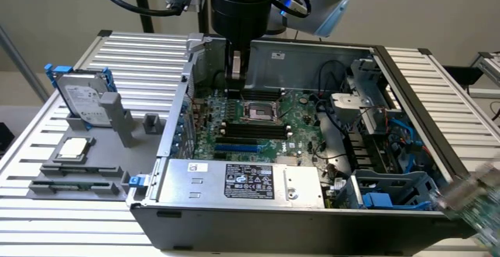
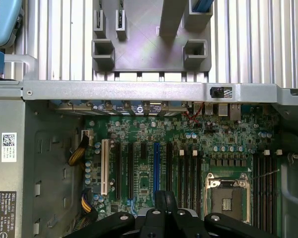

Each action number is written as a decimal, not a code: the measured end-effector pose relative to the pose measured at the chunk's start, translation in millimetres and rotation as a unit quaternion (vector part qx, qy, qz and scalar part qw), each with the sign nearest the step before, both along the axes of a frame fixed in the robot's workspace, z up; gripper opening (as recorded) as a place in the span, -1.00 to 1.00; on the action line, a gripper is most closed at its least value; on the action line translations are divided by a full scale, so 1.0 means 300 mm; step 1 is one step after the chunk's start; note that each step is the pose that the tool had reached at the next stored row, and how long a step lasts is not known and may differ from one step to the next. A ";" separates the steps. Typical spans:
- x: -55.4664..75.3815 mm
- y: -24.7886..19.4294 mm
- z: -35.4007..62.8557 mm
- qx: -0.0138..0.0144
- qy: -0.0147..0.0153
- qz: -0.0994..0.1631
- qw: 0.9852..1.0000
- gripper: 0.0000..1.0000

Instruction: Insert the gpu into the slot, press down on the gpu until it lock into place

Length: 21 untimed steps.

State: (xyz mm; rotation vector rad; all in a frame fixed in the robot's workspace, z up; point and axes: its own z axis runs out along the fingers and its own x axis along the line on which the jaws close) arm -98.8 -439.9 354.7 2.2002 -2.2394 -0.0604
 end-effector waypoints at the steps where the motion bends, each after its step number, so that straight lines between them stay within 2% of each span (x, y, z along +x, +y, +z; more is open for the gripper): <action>1: 0.000 0.000 0.000 0.000 0.000 0.000 1.000 -0.65; 2: 0.000 0.000 0.000 0.000 0.000 0.000 1.000 -0.52; 3: 0.000 0.000 0.000 0.000 0.000 0.000 1.000 -0.52; 5: 0.000 0.000 0.000 0.000 0.000 0.000 1.000 -0.28; 6: 0.000 0.000 0.000 0.000 0.000 0.000 1.000 -0.28; 7: 0.000 0.000 0.000 0.000 0.000 0.000 1.000 -0.15; 21: 0.000 0.000 0.000 0.000 0.000 0.000 1.000 -0.15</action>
